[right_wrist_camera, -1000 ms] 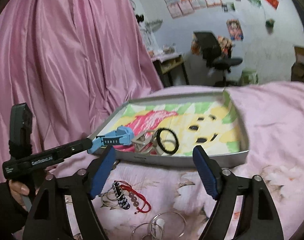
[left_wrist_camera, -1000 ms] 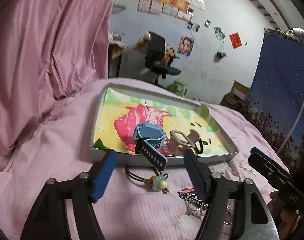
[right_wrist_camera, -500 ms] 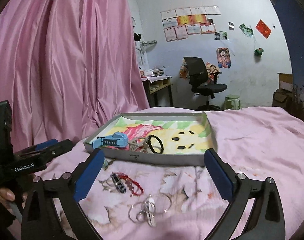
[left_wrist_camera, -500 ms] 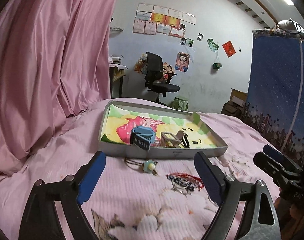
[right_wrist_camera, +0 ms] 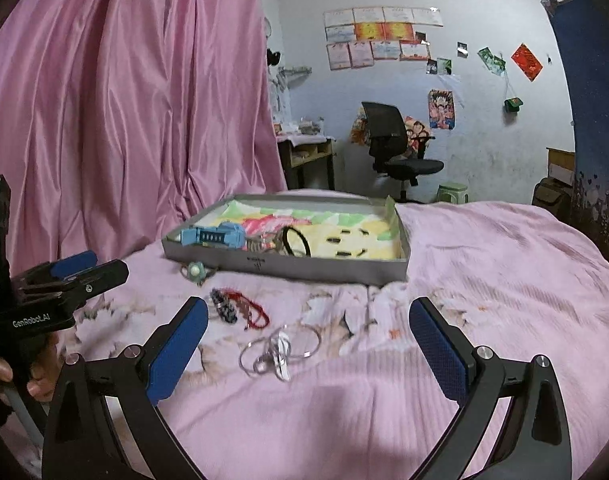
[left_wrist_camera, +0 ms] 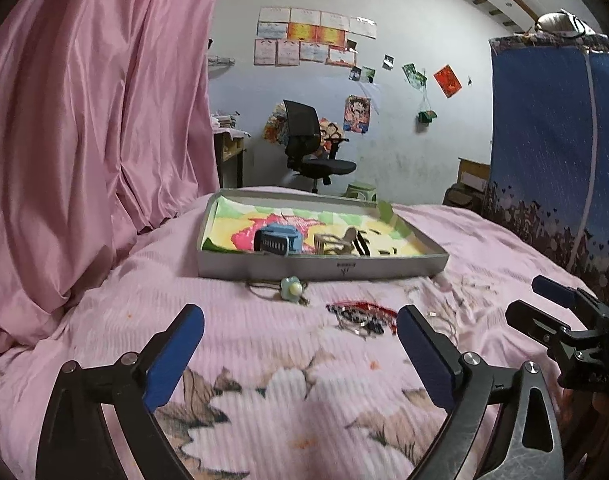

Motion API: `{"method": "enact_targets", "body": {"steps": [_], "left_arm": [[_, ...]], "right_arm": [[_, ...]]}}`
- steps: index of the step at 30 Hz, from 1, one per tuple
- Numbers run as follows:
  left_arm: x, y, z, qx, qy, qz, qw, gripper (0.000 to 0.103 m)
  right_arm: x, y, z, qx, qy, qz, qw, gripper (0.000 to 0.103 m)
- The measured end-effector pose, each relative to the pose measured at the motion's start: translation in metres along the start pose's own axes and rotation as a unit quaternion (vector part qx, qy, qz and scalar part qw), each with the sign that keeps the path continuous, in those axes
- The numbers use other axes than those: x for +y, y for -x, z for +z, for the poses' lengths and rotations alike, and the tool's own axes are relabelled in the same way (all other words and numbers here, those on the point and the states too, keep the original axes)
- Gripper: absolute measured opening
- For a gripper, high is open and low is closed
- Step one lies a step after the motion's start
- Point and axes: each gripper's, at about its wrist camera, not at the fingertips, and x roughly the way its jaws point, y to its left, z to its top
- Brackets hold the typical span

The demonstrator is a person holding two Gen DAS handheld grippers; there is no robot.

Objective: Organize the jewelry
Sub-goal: 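Move both tools back toward the remaining jewelry on the bed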

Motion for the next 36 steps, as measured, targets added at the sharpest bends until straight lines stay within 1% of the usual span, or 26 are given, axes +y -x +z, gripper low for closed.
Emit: {"method": "enact_targets", "body": {"steps": [4,8,17,18,20,21,22,23,25,27,28,32,33,36], "left_arm": [[0.0,-0.001,-0.008,0.017,-0.006,-0.007,0.9998,0.101],[-0.002,-0.006,-0.012,0.039,-0.016,-0.016,0.999,0.101],[-0.006,-0.022,-0.007,0.086,-0.03,-0.042,0.9949,0.101],[-0.006,-0.024,-0.005,0.091,-0.031,-0.047,0.9942,0.101],[-0.006,-0.028,-0.003,0.099,-0.029,-0.057,0.9931,0.101],[-0.007,-0.03,-0.002,0.1,-0.028,-0.061,0.9927,0.1],[-0.008,-0.032,-0.001,0.102,-0.028,-0.065,0.9922,0.097],[-0.009,-0.034,0.0,0.106,-0.029,-0.069,0.9915,0.095],[-0.012,-0.039,0.002,0.114,-0.033,-0.076,0.99,0.085],[-0.016,-0.045,0.004,0.124,-0.039,-0.081,0.9881,0.078],[-0.017,-0.048,0.005,0.129,-0.041,-0.084,0.9872,0.075],[-0.02,-0.061,0.009,0.149,-0.037,-0.101,0.983,0.065],[-0.021,-0.065,0.009,0.156,-0.036,-0.104,0.9817,0.062],[-0.023,-0.076,0.011,0.176,-0.034,-0.107,0.9779,0.053]], "right_arm": [[0.001,-0.002,-0.006,0.023,0.008,-0.003,1.0,0.099],[-0.002,-0.007,-0.008,0.045,0.005,0.0,0.999,0.099],[-0.005,-0.021,-0.013,0.078,-0.003,0.022,0.997,0.098],[-0.005,-0.021,-0.013,0.081,-0.003,0.025,0.996,0.097],[-0.004,-0.024,-0.013,0.086,-0.002,0.029,0.996,0.091],[-0.003,-0.026,-0.013,0.09,-0.002,0.031,0.995,0.084],[-0.002,-0.028,-0.013,0.094,-0.002,0.034,0.995,0.079],[-0.002,-0.03,-0.013,0.099,-0.002,0.036,0.994,0.078],[-0.002,-0.035,-0.014,0.106,-0.004,0.042,0.993,0.07],[-0.003,-0.04,-0.014,0.116,-0.007,0.051,0.992,0.066],[-0.003,-0.043,-0.013,0.12,-0.01,0.055,0.991,0.061],[-0.003,-0.054,-0.012,0.137,-0.018,0.074,0.988,0.052],[-0.002,-0.057,-0.013,0.143,-0.021,0.079,0.986,0.049],[-0.001,-0.064,-0.016,0.157,-0.024,0.09,0.983,0.04]]}}
